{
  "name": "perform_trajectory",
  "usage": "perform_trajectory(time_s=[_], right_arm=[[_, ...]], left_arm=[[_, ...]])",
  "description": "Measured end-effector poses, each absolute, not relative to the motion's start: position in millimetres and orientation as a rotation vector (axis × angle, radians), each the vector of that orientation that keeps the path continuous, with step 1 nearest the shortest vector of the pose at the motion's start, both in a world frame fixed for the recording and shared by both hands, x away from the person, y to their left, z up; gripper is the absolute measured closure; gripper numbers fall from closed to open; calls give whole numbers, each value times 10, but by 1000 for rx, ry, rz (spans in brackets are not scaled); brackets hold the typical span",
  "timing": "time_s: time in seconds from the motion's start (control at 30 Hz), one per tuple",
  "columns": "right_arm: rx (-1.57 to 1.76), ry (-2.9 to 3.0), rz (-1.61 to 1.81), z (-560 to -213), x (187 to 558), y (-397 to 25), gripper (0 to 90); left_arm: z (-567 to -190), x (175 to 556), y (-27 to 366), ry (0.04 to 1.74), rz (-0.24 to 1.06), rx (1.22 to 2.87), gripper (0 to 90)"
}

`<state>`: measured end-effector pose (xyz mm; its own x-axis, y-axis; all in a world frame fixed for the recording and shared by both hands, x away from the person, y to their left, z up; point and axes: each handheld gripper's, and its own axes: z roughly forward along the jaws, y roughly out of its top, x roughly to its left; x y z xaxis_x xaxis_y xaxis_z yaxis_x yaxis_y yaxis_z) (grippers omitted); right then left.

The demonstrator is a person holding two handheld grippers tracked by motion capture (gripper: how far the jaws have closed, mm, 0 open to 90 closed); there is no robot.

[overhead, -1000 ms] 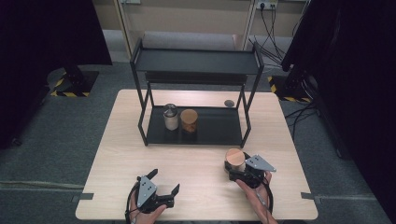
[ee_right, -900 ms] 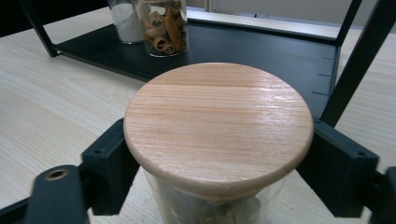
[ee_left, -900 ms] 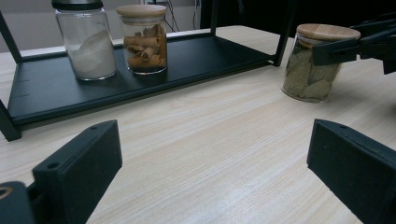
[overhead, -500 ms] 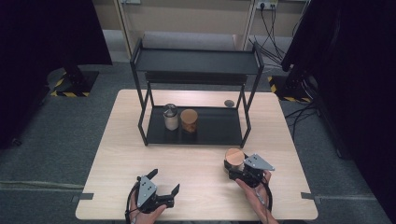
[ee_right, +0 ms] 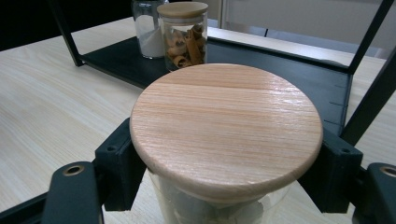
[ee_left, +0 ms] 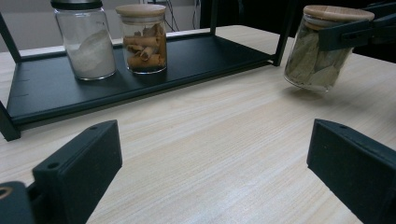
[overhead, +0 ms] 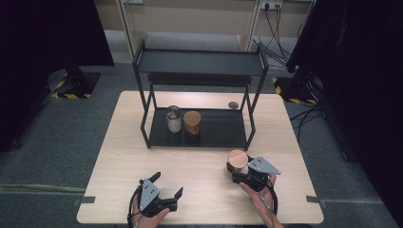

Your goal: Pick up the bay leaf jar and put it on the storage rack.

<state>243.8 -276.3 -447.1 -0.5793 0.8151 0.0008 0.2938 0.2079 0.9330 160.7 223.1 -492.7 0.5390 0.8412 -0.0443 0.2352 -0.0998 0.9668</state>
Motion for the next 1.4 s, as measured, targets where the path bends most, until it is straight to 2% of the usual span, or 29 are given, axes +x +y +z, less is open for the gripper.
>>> perform_trajectory(time_s=[1.4], right_arm=[[981,2037,1404,-4278,2760,-2625,261]], left_arm=[[-4926,1608,2230,928,661,1632,28]])
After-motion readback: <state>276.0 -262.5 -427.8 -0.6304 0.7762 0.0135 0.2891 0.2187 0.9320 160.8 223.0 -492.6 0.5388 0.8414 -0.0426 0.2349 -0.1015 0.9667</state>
